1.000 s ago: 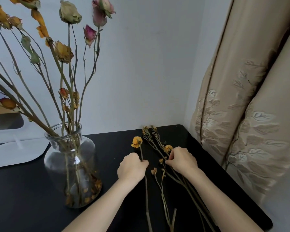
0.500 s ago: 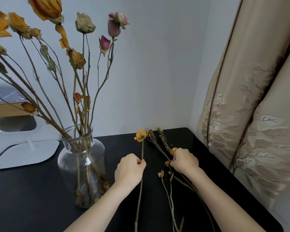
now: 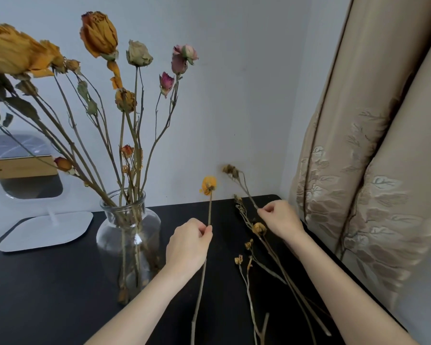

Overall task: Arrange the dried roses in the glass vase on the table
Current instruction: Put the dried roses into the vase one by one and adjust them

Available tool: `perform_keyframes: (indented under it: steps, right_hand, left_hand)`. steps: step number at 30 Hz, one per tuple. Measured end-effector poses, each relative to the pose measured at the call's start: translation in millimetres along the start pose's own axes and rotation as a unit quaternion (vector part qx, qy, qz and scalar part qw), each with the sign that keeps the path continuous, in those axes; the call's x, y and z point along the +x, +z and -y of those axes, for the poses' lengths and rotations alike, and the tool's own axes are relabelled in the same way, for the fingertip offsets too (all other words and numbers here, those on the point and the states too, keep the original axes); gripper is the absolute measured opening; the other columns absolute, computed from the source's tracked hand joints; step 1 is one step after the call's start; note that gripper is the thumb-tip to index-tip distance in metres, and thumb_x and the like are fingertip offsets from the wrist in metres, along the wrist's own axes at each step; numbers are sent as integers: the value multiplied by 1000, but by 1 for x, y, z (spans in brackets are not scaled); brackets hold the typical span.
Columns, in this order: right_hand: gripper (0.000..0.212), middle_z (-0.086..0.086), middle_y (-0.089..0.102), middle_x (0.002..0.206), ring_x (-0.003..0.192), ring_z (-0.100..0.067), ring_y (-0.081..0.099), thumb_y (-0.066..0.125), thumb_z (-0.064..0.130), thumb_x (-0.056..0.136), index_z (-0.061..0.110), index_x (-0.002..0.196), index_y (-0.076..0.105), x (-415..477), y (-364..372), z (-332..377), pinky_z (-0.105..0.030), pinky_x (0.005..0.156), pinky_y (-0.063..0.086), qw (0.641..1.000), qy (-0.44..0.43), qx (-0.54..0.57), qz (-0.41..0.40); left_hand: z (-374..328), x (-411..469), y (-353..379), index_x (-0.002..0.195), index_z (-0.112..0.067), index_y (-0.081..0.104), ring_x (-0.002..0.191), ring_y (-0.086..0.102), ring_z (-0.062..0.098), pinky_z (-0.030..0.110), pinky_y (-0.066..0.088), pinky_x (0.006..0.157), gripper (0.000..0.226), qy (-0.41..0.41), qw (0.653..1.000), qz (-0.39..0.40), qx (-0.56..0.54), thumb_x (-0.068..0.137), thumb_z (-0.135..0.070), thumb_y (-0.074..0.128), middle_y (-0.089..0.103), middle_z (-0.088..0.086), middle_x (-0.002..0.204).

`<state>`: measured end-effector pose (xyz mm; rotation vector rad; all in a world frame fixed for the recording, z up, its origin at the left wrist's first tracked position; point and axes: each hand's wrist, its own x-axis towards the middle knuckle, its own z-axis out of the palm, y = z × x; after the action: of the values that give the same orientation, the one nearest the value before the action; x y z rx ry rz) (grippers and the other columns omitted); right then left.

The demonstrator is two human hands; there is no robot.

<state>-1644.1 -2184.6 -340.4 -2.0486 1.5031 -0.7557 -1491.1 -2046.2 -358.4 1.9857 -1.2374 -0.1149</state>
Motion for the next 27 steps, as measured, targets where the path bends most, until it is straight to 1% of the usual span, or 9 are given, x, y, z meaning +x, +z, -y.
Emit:
perform_keyframes:
  steps: [3, 5, 8, 13, 16, 19, 23, 25, 27]
  right_hand:
    - [24, 5, 62, 81, 72, -4, 54, 58, 27, 90, 10, 103, 68, -8, -17, 16, -19, 61, 37, 990, -25, 138, -15]
    - [24, 8, 59, 82, 74, -4, 51, 58, 27, 90, 11, 105, 67, -17, -30, 32, -21, 66, 36, 975, -34, 217, -18]
    - [18, 13, 50, 63, 61, -3, 44, 57, 26, 90, 14, 96, 69, -33, -45, 58, -18, 57, 34, 946, -47, 320, -15]
    - [16, 10, 41, 52, 42, -1, 36, 54, 26, 93, 17, 89, 67, -65, -59, 97, -10, 40, 31, 903, -112, 415, -7]
    - [19, 13, 41, 45, 38, 0, 35, 51, 27, 94, 20, 83, 65, -80, -65, 115, -10, 40, 31, 882, -151, 446, -14]
    - [21, 16, 42, 41, 37, 0, 35, 50, 26, 95, 22, 80, 64, -92, -68, 129, -10, 40, 30, 874, -177, 453, -25]
    - [21, 16, 44, 42, 39, 1, 38, 50, 27, 95, 23, 80, 64, -104, -66, 144, -9, 43, 34, 875, -195, 443, -22]
    - [20, 14, 44, 46, 41, 1, 39, 50, 28, 95, 23, 81, 64, -106, -66, 149, -9, 44, 35, 878, -195, 437, -28]
    - [21, 13, 44, 51, 44, 0, 39, 50, 27, 95, 23, 80, 64, -116, -62, 164, -9, 45, 35, 873, -211, 440, -20]
  left_hand:
    - [-7, -4, -14, 85, -21, 57, 50, 50, 5, 19, 42, 54, 17, 55, 998, -36, -18, 93, -35, 49, 46, -8, 48]
    - [-14, -7, -27, 83, -22, 56, 45, 46, 4, 17, 38, 51, 17, 86, 994, -61, -28, 93, -34, 50, 43, -8, 45]
    - [-23, -14, -47, 83, -24, 53, 43, 43, 5, 16, 33, 50, 13, 119, 988, -84, -53, 93, -32, 50, 40, -8, 44]
    - [-28, -42, -75, 89, -24, 52, 47, 46, 6, 13, 37, 49, 9, 162, 979, -98, -69, 92, -32, 48, 44, -7, 50]
    - [-25, -67, -90, 91, -19, 57, 50, 48, 3, 10, 37, 50, 13, 187, 972, -106, -94, 90, -30, 50, 45, -9, 49]
    - [-22, -86, -108, 88, -24, 52, 55, 52, -3, 6, 36, 51, 13, 210, 965, -117, -109, 86, -36, 46, 51, -18, 53]
    - [-19, -93, -135, 87, -37, 43, 60, 55, 5, 10, 38, 55, 7, 238, 953, -161, -101, 83, -42, 40, 52, -8, 57]
    - [-25, -89, -145, 88, -30, 45, 59, 54, 3, 8, 38, 51, 9, 250, 945, -178, -113, 85, -38, 40, 50, -10, 57]
    - [-25, -90, -169, 90, -21, 46, 58, 53, -1, 5, 37, 50, 14, 264, 933, -225, -93, 86, -34, 41, 46, -13, 57]
